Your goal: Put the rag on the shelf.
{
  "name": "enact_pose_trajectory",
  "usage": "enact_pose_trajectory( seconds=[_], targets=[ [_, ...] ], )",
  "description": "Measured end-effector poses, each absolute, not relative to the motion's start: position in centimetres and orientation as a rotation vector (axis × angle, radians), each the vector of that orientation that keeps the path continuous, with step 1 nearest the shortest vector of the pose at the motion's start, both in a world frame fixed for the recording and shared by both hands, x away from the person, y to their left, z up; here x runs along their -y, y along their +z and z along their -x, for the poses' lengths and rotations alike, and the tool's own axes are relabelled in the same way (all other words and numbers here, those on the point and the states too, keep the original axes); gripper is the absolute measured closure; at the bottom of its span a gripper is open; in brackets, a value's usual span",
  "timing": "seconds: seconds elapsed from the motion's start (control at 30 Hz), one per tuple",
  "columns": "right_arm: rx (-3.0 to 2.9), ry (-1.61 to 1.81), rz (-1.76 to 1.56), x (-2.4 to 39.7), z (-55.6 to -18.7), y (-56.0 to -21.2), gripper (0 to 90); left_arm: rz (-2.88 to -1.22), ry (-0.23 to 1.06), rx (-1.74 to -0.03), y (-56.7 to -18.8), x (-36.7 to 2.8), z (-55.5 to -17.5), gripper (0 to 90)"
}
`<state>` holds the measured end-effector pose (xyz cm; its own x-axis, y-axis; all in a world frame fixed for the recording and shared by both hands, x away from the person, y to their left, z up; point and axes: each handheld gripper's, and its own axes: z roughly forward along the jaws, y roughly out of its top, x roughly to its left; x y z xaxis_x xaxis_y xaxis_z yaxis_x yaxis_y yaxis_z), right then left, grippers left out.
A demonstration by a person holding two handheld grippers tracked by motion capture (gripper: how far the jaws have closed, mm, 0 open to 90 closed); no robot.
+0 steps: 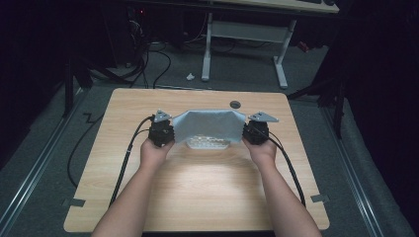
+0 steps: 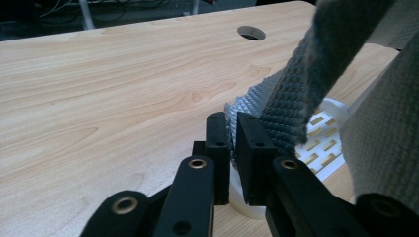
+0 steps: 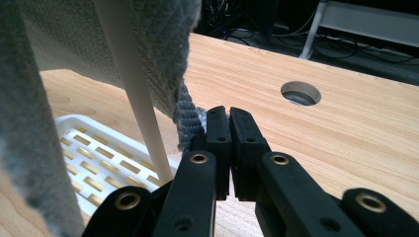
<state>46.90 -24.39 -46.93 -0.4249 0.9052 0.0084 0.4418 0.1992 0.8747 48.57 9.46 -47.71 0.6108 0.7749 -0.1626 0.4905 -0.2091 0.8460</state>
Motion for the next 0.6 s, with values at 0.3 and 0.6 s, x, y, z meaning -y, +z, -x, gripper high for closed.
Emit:
enact_pose_trajectory(
  seconds=[0.3, 0.6],
  targets=[
    [-1.914, 1.172, -1.274, 25.5, -46.5, -46.6, 79.3, -1.832, 0.398, -1.044, -47.3, -10.9, -48.2, 73.5],
    [-1.906, 1.134, -1.267, 26.7, -46.2, -46.2, 79.0, -1.764, 0.420, -1.062, -46.4, -12.8, -47.7, 63.2]
  ],
)
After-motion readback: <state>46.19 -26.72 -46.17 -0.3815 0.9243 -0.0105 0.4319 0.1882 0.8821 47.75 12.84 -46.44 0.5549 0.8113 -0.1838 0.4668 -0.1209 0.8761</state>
